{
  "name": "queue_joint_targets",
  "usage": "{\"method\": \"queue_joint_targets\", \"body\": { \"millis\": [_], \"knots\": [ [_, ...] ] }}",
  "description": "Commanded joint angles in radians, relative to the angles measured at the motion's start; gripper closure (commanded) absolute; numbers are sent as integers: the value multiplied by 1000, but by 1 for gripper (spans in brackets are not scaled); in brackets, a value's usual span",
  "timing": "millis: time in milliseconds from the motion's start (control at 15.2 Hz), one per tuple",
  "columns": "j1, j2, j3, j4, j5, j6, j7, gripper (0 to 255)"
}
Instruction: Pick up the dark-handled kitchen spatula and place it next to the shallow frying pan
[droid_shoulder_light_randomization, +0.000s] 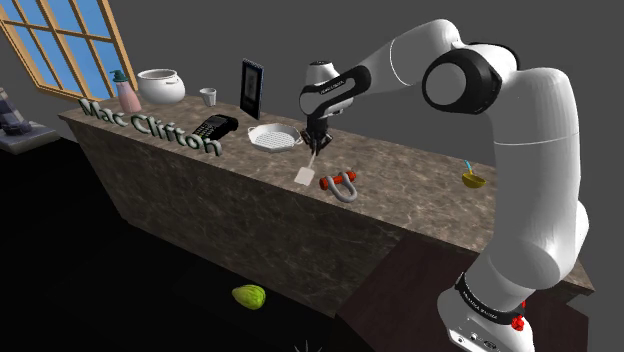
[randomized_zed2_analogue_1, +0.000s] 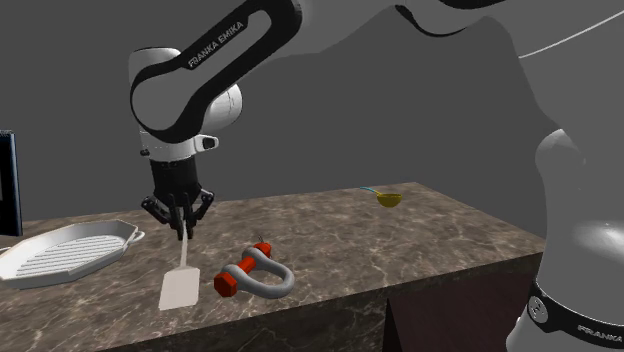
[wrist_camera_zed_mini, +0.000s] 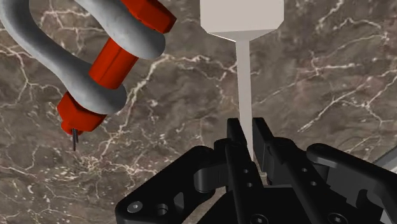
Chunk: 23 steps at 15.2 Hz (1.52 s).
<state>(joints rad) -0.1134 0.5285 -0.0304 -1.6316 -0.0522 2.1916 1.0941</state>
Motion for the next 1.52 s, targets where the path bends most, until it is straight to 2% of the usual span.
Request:
{"method": "queue_joint_targets", "body": {
  "millis": [0,858,1386,1452],
  "knots": [
    [1,15,0,-8,-1,23,3,255],
    [1,121,0,-31,-3,152,11,255],
    [1,121,0,-31,-3,152,11,255],
    [1,121,0,-31,-3,152,11,0]
  ]
}}
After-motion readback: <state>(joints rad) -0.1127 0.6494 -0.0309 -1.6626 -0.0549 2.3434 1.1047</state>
